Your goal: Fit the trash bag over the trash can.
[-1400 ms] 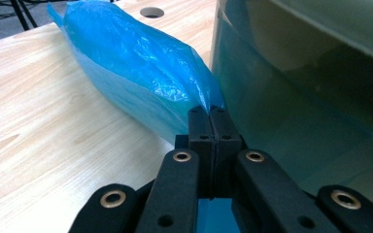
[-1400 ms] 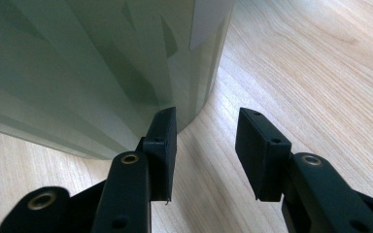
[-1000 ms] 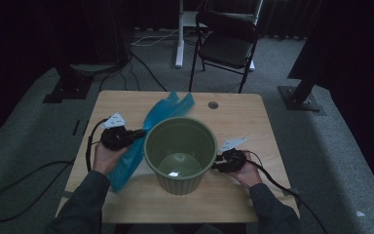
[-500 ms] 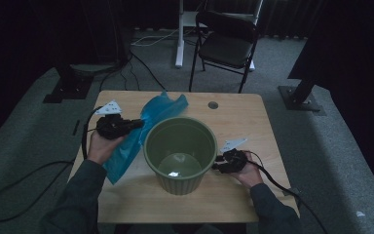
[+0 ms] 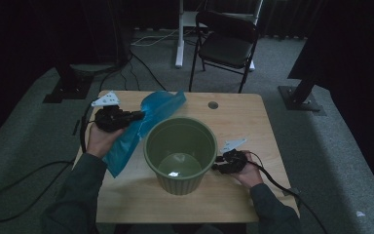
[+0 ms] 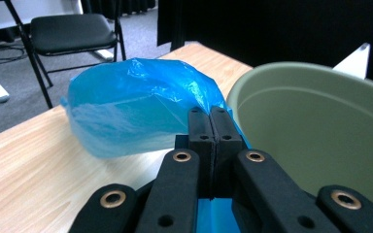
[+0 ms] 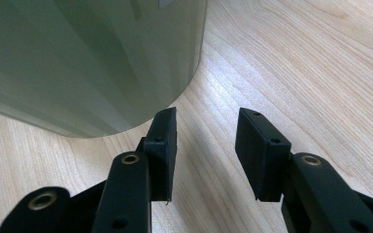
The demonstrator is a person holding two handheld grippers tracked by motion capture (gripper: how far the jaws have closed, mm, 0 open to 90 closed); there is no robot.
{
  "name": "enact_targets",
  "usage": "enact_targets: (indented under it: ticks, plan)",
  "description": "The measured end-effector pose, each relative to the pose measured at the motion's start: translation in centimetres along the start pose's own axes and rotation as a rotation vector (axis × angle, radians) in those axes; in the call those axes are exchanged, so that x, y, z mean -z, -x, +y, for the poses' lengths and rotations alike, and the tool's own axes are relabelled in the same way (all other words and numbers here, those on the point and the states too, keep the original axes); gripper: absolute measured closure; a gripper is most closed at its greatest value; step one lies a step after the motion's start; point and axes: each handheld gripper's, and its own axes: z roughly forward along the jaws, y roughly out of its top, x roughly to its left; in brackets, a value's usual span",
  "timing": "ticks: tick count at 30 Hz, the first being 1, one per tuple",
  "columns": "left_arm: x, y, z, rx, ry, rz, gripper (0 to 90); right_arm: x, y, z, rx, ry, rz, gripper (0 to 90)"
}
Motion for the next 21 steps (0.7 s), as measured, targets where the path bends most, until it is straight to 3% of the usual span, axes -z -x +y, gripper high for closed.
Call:
enact_targets:
  ticks: [10,21]
  plan:
    - [-0.4,0.5,2.2,-0.008,0.025,-0.018,89.5,0.0,-0.1,0.0,0.005,-0.005,0.004,59.2]
    - [-2.2,1.8,4.3,-0.028,0.03,-0.041,89.5,-0.1,-0.1,-0.1,0.01,-0.014,0.01,58.9]
